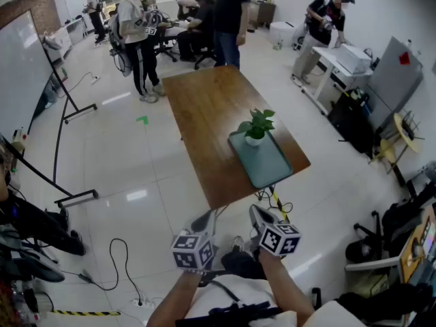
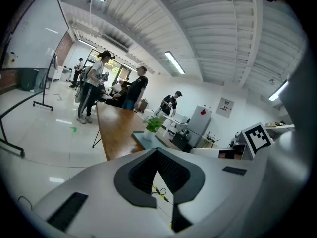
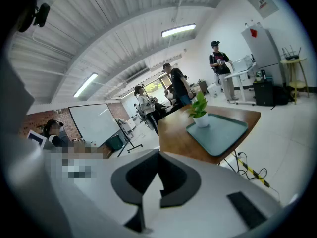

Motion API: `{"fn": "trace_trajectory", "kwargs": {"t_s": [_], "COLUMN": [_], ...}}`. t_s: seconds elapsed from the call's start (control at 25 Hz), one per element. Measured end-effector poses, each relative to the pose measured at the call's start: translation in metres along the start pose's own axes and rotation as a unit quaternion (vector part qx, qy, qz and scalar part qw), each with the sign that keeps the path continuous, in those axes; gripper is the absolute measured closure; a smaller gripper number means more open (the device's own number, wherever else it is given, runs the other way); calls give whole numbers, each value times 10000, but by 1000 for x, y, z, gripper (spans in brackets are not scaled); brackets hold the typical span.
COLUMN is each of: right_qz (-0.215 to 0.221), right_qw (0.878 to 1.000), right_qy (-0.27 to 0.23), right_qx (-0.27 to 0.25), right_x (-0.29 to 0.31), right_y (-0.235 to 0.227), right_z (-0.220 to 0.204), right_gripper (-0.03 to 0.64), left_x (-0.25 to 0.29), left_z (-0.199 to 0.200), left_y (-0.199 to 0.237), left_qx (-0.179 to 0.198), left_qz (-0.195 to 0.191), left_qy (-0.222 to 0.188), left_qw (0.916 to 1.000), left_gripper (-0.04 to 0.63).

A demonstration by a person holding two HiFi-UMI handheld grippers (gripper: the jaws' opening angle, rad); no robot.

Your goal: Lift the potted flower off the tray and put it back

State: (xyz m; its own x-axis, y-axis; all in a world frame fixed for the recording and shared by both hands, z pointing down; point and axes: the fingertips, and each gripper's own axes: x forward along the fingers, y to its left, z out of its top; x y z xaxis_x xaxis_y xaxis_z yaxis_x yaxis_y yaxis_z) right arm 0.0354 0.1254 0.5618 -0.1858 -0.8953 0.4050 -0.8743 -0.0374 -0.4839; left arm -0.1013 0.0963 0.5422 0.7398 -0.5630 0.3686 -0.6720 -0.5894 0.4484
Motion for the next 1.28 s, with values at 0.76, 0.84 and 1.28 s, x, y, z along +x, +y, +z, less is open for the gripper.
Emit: {"fn": "trace_trajectory", "kwargs": {"t_s": [0.76,0.84,1.28], "right_qz": [-261,-308,-570], "right_qw": [9989,9987,9962], "right_qy": [-263,-289,-534], "right_qx": [273,287,377], "right_x": [58,72,145], "right_y": [-46,-55,-122], "right_z": [37,51,134], "right_gripper": [612,612,609], "left_x": [69,86,193], "left_z": [20,31,91], "left_y": [13,15,7], "left_qx": [124,136,253], "left_qz": [-114,-138,-481], "left_qy": [298,300,426], "left_qw": [9994,9994,9976], "left_gripper": [598,599,598]}}
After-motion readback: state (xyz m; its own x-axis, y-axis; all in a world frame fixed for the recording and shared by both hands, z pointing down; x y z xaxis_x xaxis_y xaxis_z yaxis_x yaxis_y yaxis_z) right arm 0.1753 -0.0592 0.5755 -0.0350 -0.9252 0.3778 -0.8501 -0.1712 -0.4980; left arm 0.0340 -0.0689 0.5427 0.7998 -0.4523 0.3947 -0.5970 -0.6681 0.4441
